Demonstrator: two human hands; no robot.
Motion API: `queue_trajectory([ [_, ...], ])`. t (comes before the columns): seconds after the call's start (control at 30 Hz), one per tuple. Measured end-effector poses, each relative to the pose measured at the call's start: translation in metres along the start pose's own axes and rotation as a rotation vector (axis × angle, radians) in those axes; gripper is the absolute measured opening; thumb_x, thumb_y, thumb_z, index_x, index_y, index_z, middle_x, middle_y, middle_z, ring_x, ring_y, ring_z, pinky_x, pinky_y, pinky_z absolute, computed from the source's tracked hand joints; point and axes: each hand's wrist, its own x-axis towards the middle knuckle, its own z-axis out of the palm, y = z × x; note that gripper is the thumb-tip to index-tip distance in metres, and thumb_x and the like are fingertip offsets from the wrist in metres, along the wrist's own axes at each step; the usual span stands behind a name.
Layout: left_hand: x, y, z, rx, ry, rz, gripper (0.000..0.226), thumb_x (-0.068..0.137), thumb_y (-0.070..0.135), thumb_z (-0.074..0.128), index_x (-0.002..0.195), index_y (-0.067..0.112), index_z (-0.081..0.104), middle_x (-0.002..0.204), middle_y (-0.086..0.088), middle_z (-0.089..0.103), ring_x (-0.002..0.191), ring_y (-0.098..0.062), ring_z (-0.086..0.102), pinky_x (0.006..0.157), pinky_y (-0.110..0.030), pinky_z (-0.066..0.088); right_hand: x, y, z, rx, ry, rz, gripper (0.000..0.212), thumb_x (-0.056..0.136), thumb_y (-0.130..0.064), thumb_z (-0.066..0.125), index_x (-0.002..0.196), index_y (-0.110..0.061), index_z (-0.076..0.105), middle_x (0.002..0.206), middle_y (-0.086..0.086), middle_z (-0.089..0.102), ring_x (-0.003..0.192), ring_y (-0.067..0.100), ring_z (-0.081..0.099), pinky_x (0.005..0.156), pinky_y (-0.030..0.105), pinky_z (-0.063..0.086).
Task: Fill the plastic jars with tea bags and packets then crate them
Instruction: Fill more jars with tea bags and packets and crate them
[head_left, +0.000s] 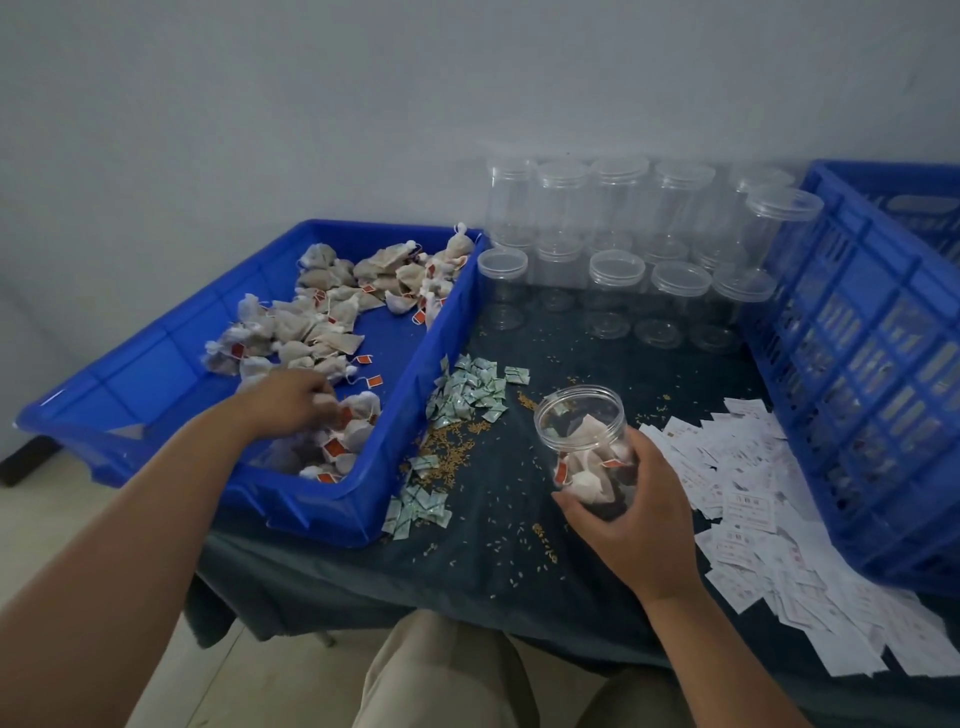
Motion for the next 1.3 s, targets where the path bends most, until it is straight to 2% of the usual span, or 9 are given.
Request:
queue_trajectory([
  [0.17, -0.009, 0.025, -0.007, -0.252, 0.224, 0.023, 0.025, 0.104, 0.043, 0.058, 0.094, 0.021, 0.063, 0.092, -0.001, 0.068, 0.084, -0.021, 0.064, 0.070, -0.039, 0.048, -0.001, 0.000, 0.001, -0.008, 0.012, -0.006, 0.098, 0.071, -0.069, 0.082, 0.146, -0.012, 0.052, 0.130, -0.001, 0.066, 0.115, 0.017, 0.065, 0.093, 0.045, 0.062],
  [0.33, -0.027, 0.072, -0.031, -0.287, 0.324, 0.205, 0.017, 0.100, 0.034, 0.061, 0.091, 0.020, 0.057, 0.085, -0.003, 0.062, 0.074, -0.020, 0.057, 0.062, -0.035, 0.043, 0.000, 0.000, 0.001, 0.004, 0.011, 0.000, 0.098, 0.069, -0.072, 0.082, 0.145, -0.017, 0.052, 0.126, -0.008, 0.065, 0.111, 0.010, 0.063, 0.092, 0.034, 0.059],
  [0.47, -0.041, 0.119, -0.047, -0.343, 0.377, 0.346, 0.014, 0.099, 0.038, 0.068, 0.097, 0.029, 0.058, 0.088, 0.008, 0.063, 0.069, -0.001, 0.059, 0.061, -0.026, 0.041, 0.000, -0.001, 0.002, -0.009, -0.005, -0.019, 0.097, 0.070, -0.074, 0.082, 0.145, -0.019, 0.052, 0.122, -0.011, 0.064, 0.107, 0.007, 0.062, 0.090, 0.027, 0.056],
  [0.57, -0.049, 0.152, -0.056, -0.430, 0.387, 0.418, 0.018, 0.102, 0.041, 0.065, 0.118, 0.037, 0.059, 0.108, 0.021, 0.064, 0.082, 0.016, 0.061, 0.069, -0.020, 0.045, 0.001, -0.003, 0.001, -0.007, -0.002, -0.035, 0.096, 0.072, -0.076, 0.080, 0.145, -0.021, 0.051, 0.121, -0.017, 0.060, 0.107, 0.002, 0.059, 0.090, 0.019, 0.051],
  [0.63, -0.054, 0.171, -0.059, -0.453, 0.396, 0.456, 0.020, 0.104, 0.041, 0.061, 0.125, 0.042, 0.063, 0.110, 0.021, 0.068, 0.089, 0.006, 0.065, 0.072, -0.020, 0.050, 0.001, -0.004, 0.000, 0.002, -0.001, -0.037, 0.096, 0.072, -0.076, 0.081, 0.145, -0.020, 0.051, 0.122, -0.016, 0.061, 0.109, 0.003, 0.060, 0.091, 0.021, 0.053],
  [0.73, -0.057, 0.195, -0.059, -0.511, 0.350, 0.493, 0.014, 0.106, 0.039, 0.059, 0.112, 0.043, 0.072, 0.096, 0.015, 0.074, 0.085, -0.010, 0.070, 0.072, -0.027, 0.057, 0.001, -0.004, -0.001, -0.004, -0.008, -0.036, 0.097, 0.075, -0.078, 0.078, 0.146, -0.017, 0.052, 0.127, -0.007, 0.066, 0.113, 0.010, 0.064, 0.093, 0.030, 0.059],
  [0.83, -0.059, 0.215, -0.055, -0.584, 0.319, 0.565, 0.014, 0.106, 0.036, 0.061, 0.105, 0.046, 0.071, 0.093, 0.024, 0.073, 0.083, 0.003, 0.068, 0.066, -0.009, 0.050, 0.000, -0.006, -0.003, -0.011, 0.001, -0.048, 0.096, 0.077, -0.084, 0.071, 0.145, -0.018, 0.051, 0.127, -0.006, 0.067, 0.113, 0.010, 0.064, 0.094, 0.032, 0.060],
  [0.9, -0.060, 0.226, -0.052, -0.615, 0.294, 0.603, 0.015, 0.105, 0.035, 0.063, 0.101, 0.047, 0.071, 0.095, 0.025, 0.073, 0.084, 0.004, 0.068, 0.070, -0.007, 0.052, 0.000, -0.006, -0.003, -0.004, 0.006, -0.042, 0.096, 0.077, -0.085, 0.068, 0.145, -0.018, 0.052, 0.127, -0.006, 0.067, 0.113, 0.010, 0.064, 0.094, 0.032, 0.060],
  [1.3, -0.070, 0.241, -0.046, -0.192, 0.201, 0.689, 0.015, 0.106, 0.036, 0.057, 0.110, 0.043, 0.069, 0.085, 0.023, 0.071, 0.075, 0.001, 0.066, 0.064, -0.013, 0.047, 0.000, -0.006, -0.002, 0.001, 0.065, -0.053, 0.095, 0.080, -0.086, 0.065, 0.143, -0.016, 0.051, 0.121, -0.005, 0.067, 0.108, 0.010, 0.064, 0.089, 0.028, 0.060],
])
